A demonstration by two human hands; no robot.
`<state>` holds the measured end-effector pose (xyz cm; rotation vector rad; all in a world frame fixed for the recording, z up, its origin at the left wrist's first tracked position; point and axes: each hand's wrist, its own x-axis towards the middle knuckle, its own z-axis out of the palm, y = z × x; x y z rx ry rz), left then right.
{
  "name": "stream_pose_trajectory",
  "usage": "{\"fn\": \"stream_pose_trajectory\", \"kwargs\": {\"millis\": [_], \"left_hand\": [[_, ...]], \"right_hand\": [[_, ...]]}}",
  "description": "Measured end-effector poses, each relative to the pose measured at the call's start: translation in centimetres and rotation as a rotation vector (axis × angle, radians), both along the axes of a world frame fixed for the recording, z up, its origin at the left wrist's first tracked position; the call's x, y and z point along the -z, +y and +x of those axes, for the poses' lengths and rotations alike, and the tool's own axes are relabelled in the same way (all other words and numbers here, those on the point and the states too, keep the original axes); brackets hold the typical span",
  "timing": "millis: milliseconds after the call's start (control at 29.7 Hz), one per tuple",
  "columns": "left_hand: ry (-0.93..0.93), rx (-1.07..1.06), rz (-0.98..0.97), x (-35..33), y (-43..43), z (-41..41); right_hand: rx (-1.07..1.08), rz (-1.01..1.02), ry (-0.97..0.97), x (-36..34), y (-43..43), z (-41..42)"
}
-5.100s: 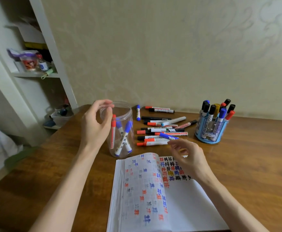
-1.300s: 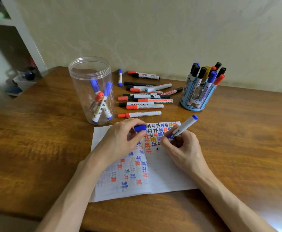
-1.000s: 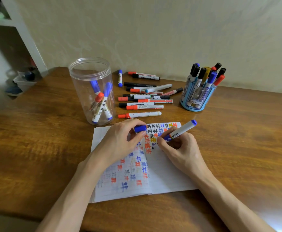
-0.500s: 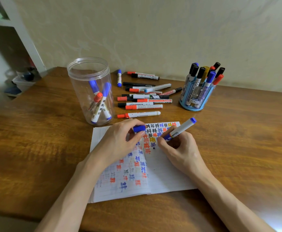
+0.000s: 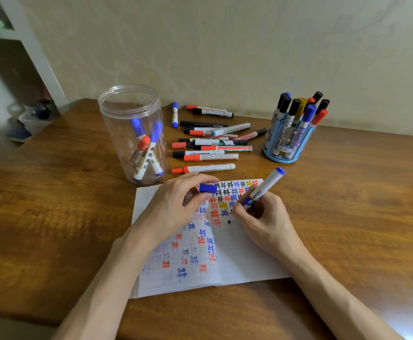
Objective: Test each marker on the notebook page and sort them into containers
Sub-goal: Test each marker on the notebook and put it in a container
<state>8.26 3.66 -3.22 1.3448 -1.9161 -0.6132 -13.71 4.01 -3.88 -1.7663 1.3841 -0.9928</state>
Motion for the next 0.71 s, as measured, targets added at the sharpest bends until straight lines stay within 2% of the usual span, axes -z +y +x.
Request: {"fn": "stream_pose_trajectory", "kwargs": {"millis": [101, 269, 336, 572, 706], "left_hand": [[0.053, -0.007, 0.020, -0.3, 0.1, -0.2], [0.074, 0.005, 0.037, -0.4, 0.1, -0.2], [0.052, 0.014, 0.036, -0.4, 0.2, -0.3], [0.025, 0.006, 0.004, -0.6, 0.3, -0.4], [0.035, -0.004, 0.008, -0.5, 0.2, -0.4]], "right_hand": [[-0.021, 0.025, -0.017, -0.3, -0.1, 0.0], [0.025, 0.065, -0.357, -1.5, -0.1, -0.4], [0.024, 0.082, -0.437, -1.8, 0.0, -0.5], [-0.091, 0.059, -0.445, -2.0, 0.4, -0.4], [-0.065, 0.080, -0.474, -2.0, 0.4, -0.6]]}}
